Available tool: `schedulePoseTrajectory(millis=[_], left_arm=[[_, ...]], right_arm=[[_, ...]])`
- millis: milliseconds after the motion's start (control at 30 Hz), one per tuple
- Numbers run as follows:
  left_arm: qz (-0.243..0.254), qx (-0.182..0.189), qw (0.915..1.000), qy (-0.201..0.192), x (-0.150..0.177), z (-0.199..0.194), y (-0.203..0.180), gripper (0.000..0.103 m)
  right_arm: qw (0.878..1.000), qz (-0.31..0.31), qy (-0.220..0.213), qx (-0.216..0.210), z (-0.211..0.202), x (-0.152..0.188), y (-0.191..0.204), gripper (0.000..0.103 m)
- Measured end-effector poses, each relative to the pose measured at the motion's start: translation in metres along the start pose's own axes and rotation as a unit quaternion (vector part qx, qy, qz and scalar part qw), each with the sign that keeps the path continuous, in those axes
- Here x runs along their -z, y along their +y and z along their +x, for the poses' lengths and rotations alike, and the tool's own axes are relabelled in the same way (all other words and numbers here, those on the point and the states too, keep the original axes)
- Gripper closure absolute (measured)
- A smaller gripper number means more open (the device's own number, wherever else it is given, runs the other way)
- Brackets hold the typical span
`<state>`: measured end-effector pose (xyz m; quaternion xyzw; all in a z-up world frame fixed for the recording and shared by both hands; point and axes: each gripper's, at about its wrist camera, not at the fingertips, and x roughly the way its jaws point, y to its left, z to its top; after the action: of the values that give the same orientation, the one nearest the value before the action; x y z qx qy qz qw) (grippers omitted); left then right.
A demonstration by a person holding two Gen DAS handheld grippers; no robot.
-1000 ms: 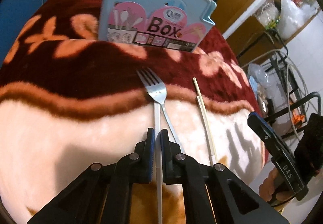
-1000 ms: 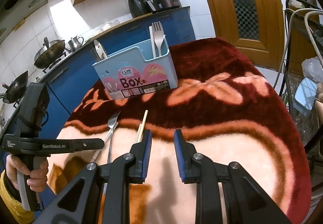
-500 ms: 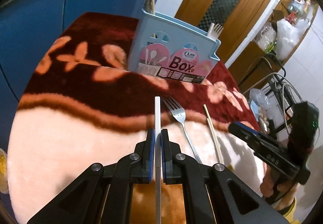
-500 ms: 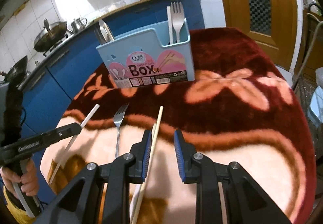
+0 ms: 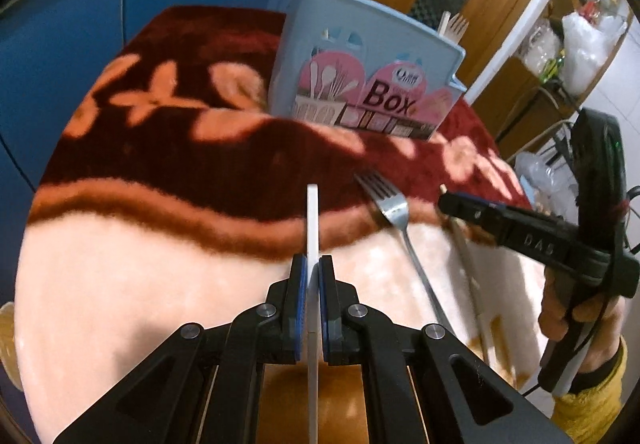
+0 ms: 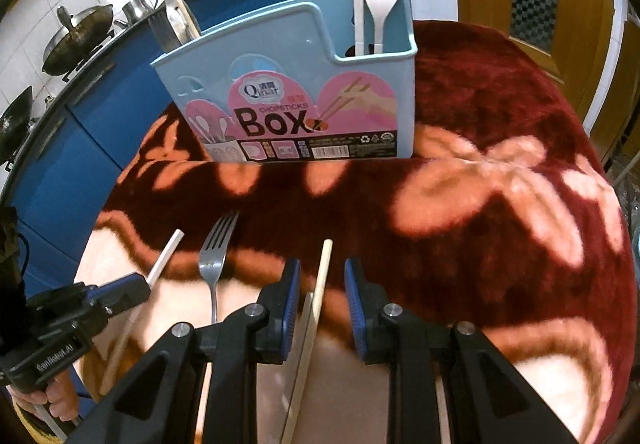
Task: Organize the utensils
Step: 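Grasp a white chopstick with the left tool while the right tool grasps a wooden chopstick, then lift both chopsticks into the blue box and open both tools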
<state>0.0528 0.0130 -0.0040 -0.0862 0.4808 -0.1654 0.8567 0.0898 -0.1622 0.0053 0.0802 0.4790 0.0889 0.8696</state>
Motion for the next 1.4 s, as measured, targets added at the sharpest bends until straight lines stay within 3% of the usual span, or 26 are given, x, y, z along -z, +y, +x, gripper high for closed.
schedulePoseTrajectory(millis=[300,433,700,1067,1400], left_arm=[[0.034,-0.016,0.9981,0.050,-0.022,0.019,-0.009,0.097],[0.038,-0.023,0.9968,0.066,-0.035,0.026,-0.013,0.097],[0.026,-0.013,0.9983,0.051,-0.037,0.025,-0.009,0.097],[0.008,0.039,0.9971,-0.066,-0.038,-0.020,-0.016,0.097],[0.036,0.031,0.9772,-0.207,-0.079,-0.070,-0.050,0.097]], right_arm=[[1.000,-0.006,0.019,-0.004,0.009,-0.010,-0.004,0.084],[1.000,-0.007,0.016,-0.008,0.009,-0.011,-0.006,0.093],[0.998,0.026,-0.041,-0.048,-0.012,-0.007,-0.020,0.097],[0.984,0.005,-0.167,-0.058,-0.064,-0.006,-0.010,0.097],[0.959,-0.001,-0.272,-0.074,-0.104,-0.026,-0.012,0.097]])
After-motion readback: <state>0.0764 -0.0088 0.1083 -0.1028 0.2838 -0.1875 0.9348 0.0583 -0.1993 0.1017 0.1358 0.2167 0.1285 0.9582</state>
